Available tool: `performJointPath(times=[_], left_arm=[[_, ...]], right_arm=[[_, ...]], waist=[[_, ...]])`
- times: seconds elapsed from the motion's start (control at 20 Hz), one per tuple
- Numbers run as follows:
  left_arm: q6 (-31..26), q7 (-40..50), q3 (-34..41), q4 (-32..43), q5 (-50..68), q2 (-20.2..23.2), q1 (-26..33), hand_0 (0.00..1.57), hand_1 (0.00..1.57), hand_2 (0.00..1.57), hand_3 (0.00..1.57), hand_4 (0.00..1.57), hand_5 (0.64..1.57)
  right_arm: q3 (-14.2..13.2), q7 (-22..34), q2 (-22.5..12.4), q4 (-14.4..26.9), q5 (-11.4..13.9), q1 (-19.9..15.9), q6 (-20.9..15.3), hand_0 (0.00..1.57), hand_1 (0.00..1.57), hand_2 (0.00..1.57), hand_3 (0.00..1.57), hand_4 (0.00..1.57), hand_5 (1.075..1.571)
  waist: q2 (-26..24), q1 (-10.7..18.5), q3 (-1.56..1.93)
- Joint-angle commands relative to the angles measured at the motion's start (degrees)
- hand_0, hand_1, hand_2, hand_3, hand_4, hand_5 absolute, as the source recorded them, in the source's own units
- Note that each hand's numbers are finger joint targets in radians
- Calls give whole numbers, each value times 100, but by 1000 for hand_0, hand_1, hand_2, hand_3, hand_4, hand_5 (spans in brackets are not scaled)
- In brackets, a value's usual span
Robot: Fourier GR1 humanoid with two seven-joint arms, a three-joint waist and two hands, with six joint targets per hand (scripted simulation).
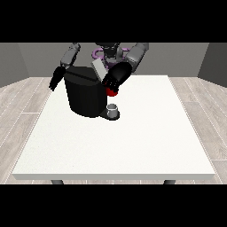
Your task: Insert the coffee pod into the coffee machine and close the lid
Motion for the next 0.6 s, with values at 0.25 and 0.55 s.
performJointPath(times=[0.25,0.55], left_arm=[[153,142,-184,-69,-358,47,-154,0,0,668,537,0,1571],[171,16,-77,42,-318,52,-209,0,0,526,441,0,1571]], right_arm=[[-264,-183,-154,313,-153,-169,72,0,0,0,0,87,1571],[-12,101,-1,189,178,-218,-191,0,0,0,0,152,1571]], waist=[[79,39,-4],[-65,84,-7]])
